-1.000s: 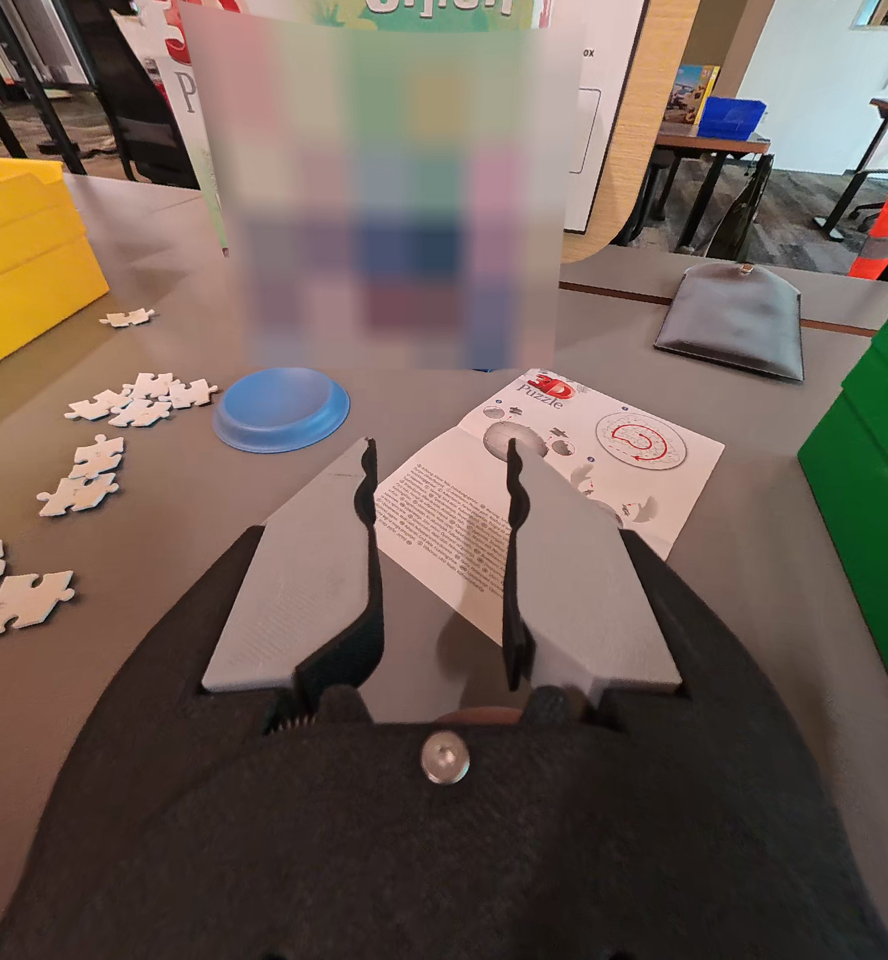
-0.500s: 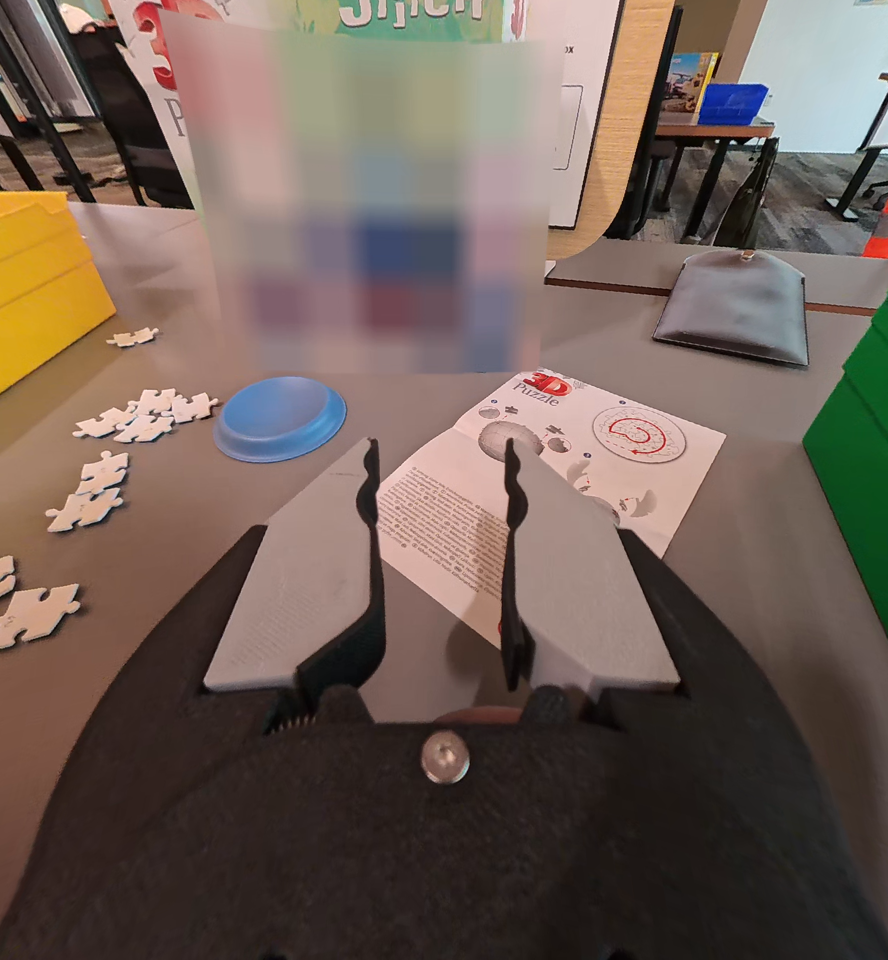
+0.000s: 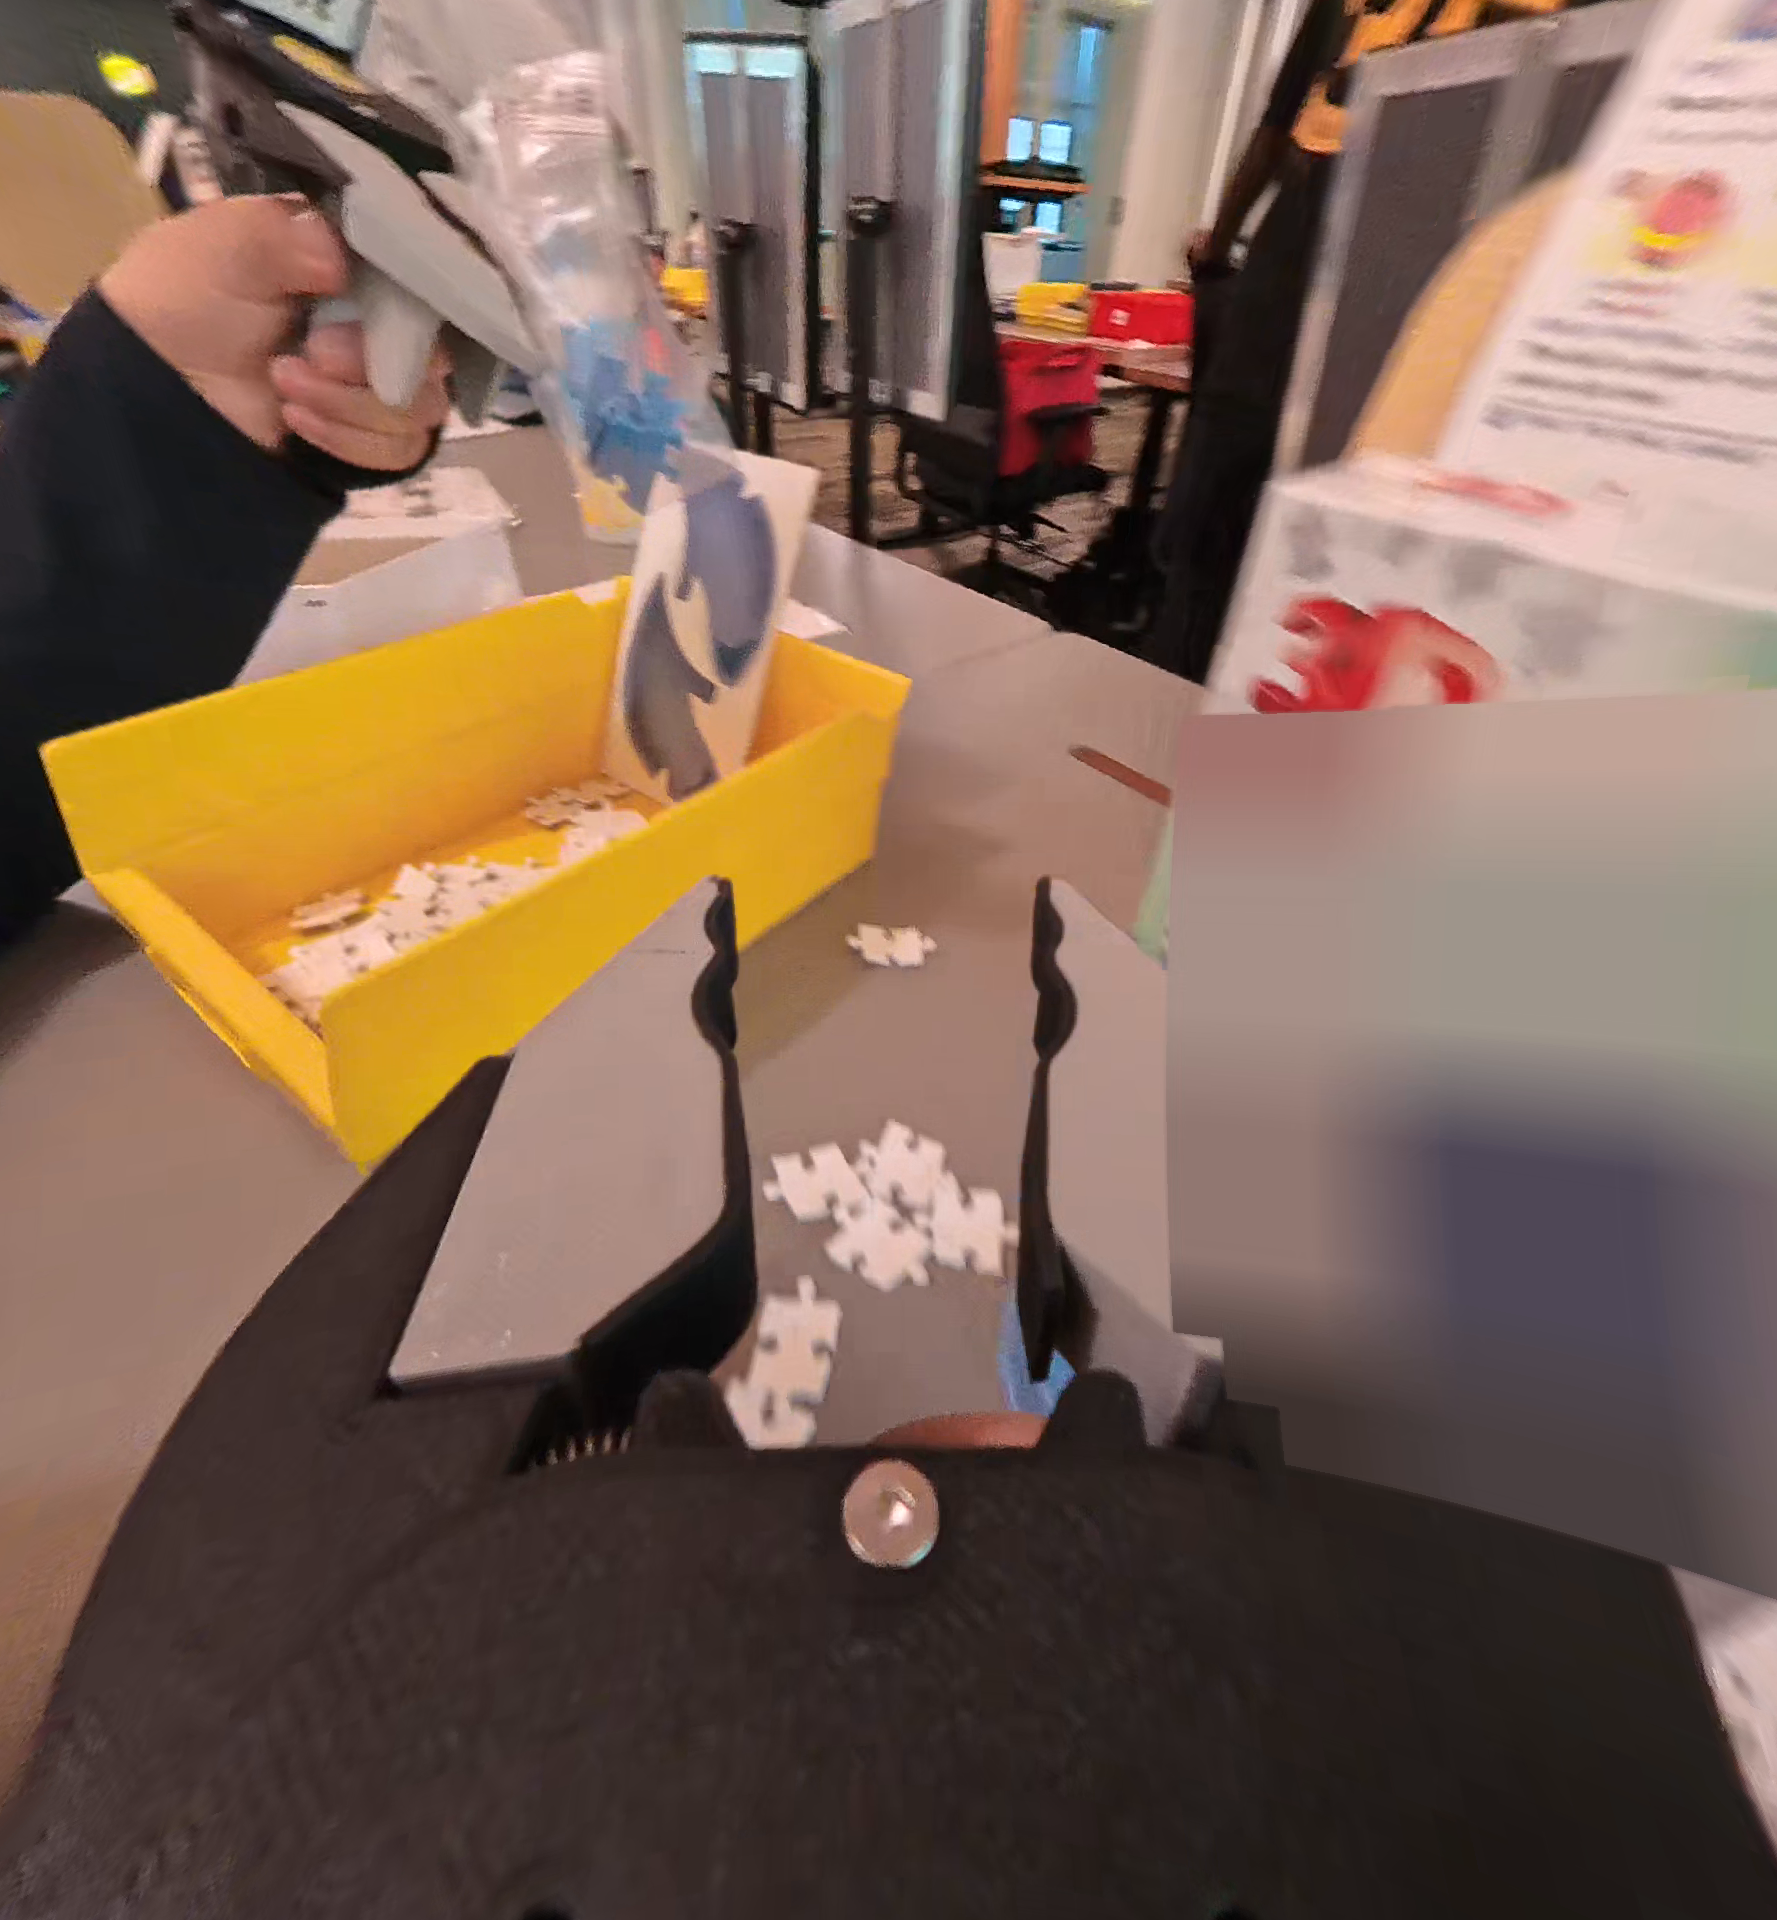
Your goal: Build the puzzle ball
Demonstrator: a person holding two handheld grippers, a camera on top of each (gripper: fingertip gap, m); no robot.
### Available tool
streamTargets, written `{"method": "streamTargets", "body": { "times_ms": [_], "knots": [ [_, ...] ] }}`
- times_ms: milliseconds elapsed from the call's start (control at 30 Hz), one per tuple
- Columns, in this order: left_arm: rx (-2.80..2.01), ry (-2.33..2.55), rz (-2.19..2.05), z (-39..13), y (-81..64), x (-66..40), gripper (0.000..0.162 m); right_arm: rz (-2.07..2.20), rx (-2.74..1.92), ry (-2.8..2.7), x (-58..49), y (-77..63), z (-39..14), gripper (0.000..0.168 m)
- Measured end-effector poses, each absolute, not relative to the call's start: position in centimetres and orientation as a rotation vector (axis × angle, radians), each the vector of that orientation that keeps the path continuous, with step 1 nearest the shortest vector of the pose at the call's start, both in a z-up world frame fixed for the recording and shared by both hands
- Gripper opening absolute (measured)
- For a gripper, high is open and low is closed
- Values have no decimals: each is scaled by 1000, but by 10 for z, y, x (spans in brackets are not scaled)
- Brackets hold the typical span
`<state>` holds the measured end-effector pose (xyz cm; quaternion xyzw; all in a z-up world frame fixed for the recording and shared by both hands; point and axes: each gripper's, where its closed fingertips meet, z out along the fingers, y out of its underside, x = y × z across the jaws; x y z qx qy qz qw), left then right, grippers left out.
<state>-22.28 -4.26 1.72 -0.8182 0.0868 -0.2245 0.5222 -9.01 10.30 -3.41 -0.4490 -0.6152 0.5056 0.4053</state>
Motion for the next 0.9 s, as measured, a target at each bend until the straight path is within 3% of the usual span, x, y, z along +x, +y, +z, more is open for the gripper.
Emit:
{"method": "streamTargets", "body": {
  "times_ms": [767, 833, 900],
  "knots": [
    [-1788, 326, -749, 55, -66, -199, 0, 1819, -872, -1693, -202, -32, 37, 51],
    [-1788, 324, -755, 54, -66, -200, 0, 1865, -840, -1685, -201, -37, 44, 40],
    [-1796, 319, -752, 52, -64, -202, 0, 1889, -803, -1661, -199, -38, 49, 11]
  ]
}}
